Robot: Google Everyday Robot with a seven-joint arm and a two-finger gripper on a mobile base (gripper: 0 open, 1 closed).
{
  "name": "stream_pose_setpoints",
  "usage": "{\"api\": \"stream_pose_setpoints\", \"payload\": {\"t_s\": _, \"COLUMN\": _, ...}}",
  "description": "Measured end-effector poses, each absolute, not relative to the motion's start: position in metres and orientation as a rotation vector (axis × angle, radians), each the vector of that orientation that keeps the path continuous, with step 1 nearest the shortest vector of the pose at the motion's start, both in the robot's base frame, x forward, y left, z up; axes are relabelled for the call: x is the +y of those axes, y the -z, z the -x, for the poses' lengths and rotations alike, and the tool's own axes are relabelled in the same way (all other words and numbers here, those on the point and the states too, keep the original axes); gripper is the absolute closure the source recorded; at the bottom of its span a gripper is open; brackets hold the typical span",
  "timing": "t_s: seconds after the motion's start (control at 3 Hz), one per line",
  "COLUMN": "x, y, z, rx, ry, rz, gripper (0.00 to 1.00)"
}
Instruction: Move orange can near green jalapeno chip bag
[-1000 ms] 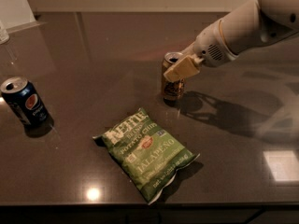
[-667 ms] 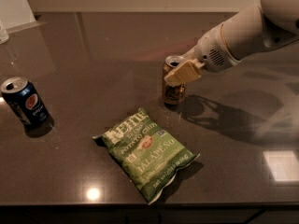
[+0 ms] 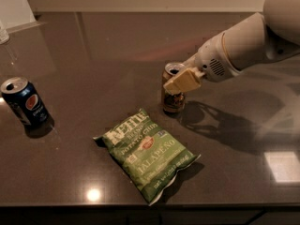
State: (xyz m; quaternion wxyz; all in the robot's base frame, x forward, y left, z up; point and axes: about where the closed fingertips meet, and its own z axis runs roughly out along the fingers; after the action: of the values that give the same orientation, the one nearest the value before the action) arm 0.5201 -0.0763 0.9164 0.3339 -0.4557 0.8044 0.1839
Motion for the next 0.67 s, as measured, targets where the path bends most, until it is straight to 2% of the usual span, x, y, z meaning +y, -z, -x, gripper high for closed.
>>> {"api": "stream_pose_setpoints", "payload": {"t_s": 0.67, "x": -0.0762, "y": -0.9135, "z": -0.5083, "rx": 2.091, "ry": -0.49, "rz": 1.161, "gripper": 0.14}}
